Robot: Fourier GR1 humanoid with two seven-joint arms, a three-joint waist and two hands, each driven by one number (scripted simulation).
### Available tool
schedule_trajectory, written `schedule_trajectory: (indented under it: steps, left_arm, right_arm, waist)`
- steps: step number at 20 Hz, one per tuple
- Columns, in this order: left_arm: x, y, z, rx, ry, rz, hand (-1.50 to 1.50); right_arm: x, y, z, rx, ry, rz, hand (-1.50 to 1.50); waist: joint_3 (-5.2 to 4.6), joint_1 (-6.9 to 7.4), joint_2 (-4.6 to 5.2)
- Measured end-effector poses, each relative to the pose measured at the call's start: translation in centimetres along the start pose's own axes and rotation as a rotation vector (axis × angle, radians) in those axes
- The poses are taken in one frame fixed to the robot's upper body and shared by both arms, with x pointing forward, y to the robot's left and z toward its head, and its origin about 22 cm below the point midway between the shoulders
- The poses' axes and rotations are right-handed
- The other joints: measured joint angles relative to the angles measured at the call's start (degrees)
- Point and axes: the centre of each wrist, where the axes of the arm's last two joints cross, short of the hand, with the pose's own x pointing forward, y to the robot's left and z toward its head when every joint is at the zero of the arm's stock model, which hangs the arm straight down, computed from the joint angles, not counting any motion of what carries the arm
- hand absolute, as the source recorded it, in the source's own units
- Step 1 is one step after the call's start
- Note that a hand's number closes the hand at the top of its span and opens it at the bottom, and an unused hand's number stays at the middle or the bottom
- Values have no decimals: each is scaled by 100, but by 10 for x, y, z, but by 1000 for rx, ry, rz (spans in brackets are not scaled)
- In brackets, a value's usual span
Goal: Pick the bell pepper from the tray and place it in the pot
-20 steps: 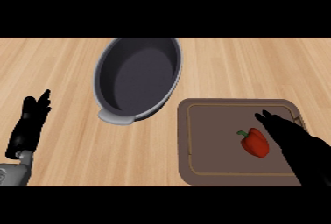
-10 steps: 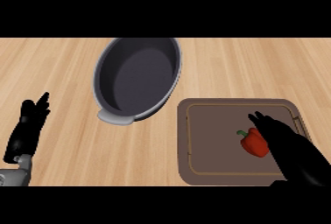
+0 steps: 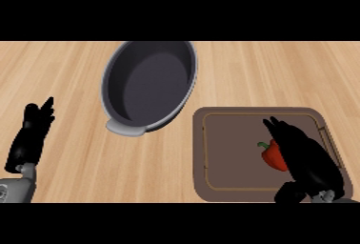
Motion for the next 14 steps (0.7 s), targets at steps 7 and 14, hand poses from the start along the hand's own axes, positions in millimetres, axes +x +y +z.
schedule_trajectory:
  steps: [7, 14]
  left_arm:
    - [-6, 6, 5, -2, 0, -1, 0]
    - [2, -1, 4, -2, 1, 2, 0]
  right_arm:
    - [-4, 7, -17, 46, 36, 9, -150]
    - [-8, 18, -35, 66, 39, -8, -150]
  waist:
    - [0, 8, -2]
    - [0, 3, -1]
